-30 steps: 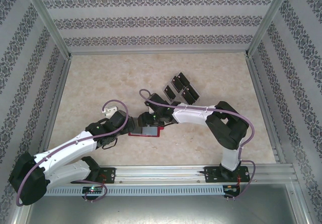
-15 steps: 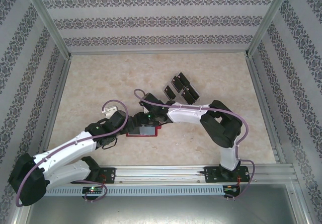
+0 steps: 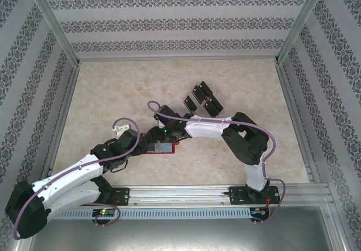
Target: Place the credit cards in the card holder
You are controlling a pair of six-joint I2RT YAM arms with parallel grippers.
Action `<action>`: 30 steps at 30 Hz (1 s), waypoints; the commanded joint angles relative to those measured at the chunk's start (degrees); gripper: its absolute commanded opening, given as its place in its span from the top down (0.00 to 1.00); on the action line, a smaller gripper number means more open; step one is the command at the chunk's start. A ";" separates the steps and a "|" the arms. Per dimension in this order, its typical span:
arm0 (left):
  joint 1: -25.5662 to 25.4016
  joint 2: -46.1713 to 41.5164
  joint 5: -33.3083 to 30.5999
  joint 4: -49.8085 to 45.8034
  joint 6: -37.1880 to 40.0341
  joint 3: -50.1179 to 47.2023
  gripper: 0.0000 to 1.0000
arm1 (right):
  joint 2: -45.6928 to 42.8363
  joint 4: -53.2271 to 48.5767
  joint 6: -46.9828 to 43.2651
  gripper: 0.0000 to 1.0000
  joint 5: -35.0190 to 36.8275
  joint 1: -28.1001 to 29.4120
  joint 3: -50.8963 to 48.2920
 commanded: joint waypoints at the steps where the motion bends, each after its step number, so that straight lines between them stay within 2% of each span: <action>1: -0.39 -2.21 2.07 1.93 4.49 -1.72 0.00 | 0.82 0.04 0.49 0.41 -0.88 0.58 1.62; 9: -5.30 -0.87 3.55 6.90 6.23 -3.99 0.00 | 1.17 0.56 0.73 0.41 -1.13 0.56 1.62; 17: -10.97 3.20 -0.09 11.35 5.18 -5.45 0.00 | 1.35 0.52 0.67 0.41 -1.29 0.58 1.79; 30: -14.56 8.96 -4.75 12.95 5.88 -5.20 0.00 | 1.62 0.96 0.86 0.41 -1.39 0.58 1.70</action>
